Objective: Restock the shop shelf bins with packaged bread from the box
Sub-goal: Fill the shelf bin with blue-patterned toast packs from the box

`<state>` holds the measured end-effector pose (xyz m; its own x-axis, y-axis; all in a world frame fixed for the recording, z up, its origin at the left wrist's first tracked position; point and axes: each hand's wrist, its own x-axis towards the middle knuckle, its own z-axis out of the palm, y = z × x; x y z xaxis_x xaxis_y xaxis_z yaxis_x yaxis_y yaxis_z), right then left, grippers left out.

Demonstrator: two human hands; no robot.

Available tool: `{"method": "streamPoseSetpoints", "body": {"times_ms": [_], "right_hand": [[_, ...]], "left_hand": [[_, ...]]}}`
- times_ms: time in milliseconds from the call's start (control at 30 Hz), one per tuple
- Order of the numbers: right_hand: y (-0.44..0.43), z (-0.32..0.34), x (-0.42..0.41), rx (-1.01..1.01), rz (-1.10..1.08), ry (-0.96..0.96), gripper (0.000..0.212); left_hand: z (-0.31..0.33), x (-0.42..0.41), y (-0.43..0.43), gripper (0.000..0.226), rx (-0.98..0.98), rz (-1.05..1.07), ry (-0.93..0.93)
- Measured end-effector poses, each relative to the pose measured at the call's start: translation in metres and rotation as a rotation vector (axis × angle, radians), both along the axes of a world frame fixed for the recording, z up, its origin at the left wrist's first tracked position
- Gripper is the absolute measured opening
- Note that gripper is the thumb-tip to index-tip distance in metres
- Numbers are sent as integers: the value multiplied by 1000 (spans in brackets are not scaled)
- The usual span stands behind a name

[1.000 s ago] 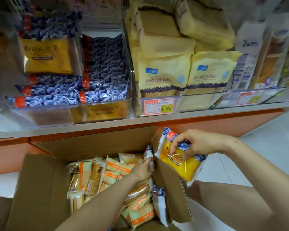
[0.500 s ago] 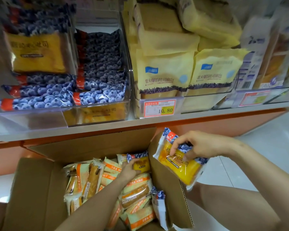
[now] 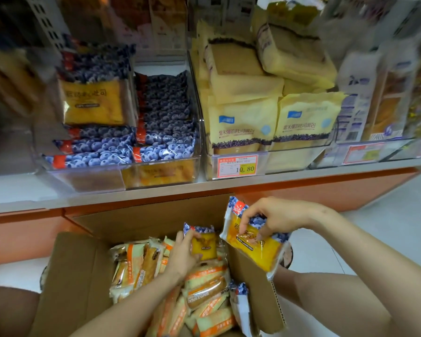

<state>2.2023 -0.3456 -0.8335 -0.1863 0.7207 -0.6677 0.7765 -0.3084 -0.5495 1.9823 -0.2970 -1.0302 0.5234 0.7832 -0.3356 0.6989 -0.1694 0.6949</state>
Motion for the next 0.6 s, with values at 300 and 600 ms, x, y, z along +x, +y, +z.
{"method": "streamPoseSetpoints", "body": {"times_ms": [300,600], "right_hand": [[3,48,-37,242,33,103,32],[-5,112,-55,547,-137,386,33]], "left_hand": [[126,-56,28,44,123,-307,82],[244,-133,36,41,168,-225,-280]]}}
